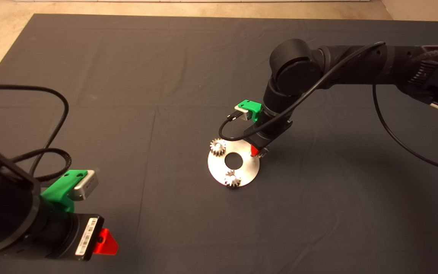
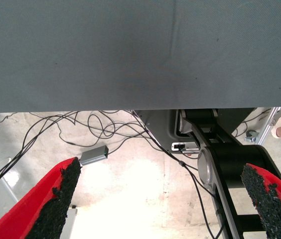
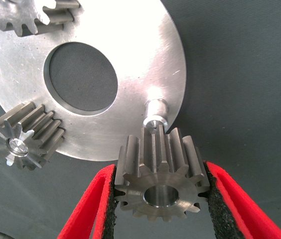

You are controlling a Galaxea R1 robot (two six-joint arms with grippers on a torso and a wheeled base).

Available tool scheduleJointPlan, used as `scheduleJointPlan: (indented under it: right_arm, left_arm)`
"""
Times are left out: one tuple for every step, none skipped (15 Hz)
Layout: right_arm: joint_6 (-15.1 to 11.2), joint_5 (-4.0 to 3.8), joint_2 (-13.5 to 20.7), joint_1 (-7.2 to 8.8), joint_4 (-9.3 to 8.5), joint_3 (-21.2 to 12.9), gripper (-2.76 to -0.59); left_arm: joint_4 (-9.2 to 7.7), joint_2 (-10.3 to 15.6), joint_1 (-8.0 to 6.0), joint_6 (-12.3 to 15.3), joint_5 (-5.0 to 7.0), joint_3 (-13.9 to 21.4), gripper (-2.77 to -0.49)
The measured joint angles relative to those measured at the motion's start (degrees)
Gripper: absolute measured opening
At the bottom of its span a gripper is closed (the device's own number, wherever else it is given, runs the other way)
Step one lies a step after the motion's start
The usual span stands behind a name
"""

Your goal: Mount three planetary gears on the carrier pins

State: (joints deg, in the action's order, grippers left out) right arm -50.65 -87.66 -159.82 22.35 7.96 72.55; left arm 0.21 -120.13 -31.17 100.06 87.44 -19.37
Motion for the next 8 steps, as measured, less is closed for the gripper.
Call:
scheduleJointPlan:
  right_arm:
    - [0.0, 0.01, 0.0, -0.33, 0.05, 0.0, -2.26]
    - [0.0, -0.04, 0.0, -0.6, 0.13, 0.0, -2.26]
    - [0.0, -0.04, 0.0, -0.63, 0.16, 0.0, -2.26]
    - [0.0, -0.01, 0.0, -0.61, 0.22, 0.0, -2.26]
    - [0.0, -0.01, 0.0, -0.61, 0.66, 0.0, -2.26]
    - [-0.3, 0.01, 0.0, -0.61, 0.85, 0.0, -2.26]
    - [-0.4, -0.04, 0.0, -0.61, 1.01, 0.0, -2.26]
    - [-0.4, -0.01, 0.0, -0.61, 1.11, 0.0, -2.26]
  left_arm:
    - [0.0, 0.0, 0.0, 0.0, 0.01, 0.0, -0.93]
    - [0.0, 0.0, 0.0, 0.0, -0.01, 0.0, -0.93]
    - [0.0, 0.0, 0.0, 0.0, 0.0, 0.0, -0.93]
    - [0.0, 0.0, 0.0, 0.0, 0.0, 0.0, -0.93]
    - [0.0, 0.0, 0.0, 0.0, 0.01, 0.0, -0.93]
    - [0.0, 0.0, 0.0, 0.0, 0.01, 0.0, -0.93]
    - [0.0, 0.0, 0.0, 0.0, 0.0, 0.0, -0.93]
    - [0.0, 0.0, 0.0, 0.0, 0.01, 0.0, -0.93]
